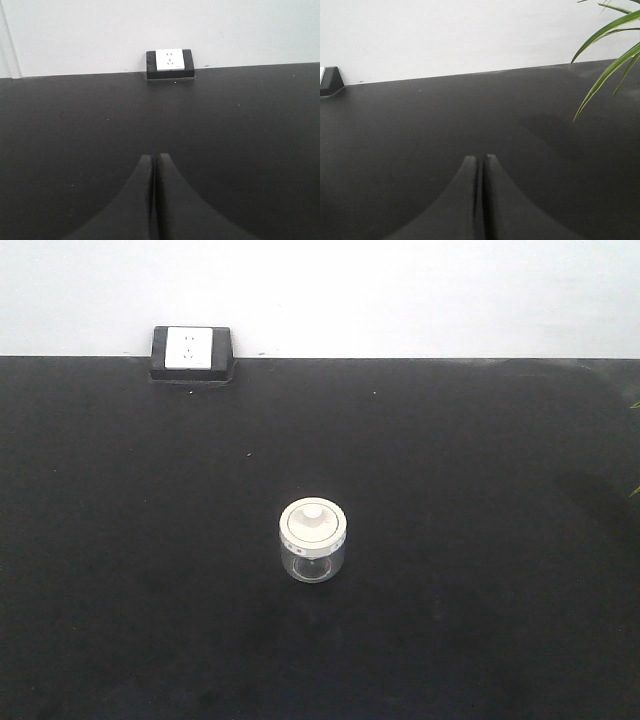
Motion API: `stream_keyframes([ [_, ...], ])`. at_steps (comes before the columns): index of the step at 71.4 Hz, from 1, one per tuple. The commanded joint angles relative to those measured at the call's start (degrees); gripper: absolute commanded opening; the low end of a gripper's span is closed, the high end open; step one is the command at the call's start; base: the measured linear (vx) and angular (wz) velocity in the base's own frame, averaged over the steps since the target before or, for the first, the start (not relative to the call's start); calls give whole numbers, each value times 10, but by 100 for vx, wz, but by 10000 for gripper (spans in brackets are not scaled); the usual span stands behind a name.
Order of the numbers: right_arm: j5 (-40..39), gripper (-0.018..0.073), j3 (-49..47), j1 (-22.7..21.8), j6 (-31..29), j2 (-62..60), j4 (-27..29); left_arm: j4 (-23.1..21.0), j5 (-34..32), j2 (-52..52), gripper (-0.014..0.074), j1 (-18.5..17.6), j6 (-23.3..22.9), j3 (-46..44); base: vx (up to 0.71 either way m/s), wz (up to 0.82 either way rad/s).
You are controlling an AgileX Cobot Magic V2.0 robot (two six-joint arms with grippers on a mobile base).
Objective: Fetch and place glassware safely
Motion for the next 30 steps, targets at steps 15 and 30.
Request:
stream_keyframes([
  [15,-44,-4,11,-2,-5,-8,-2,-3,-38,-6,-7,-3,-4,16,0,0],
  [30,-44,-4,11,-2,-5,-8,-2,-3,-38,-6,-7,-3,-4,16,0,0],
])
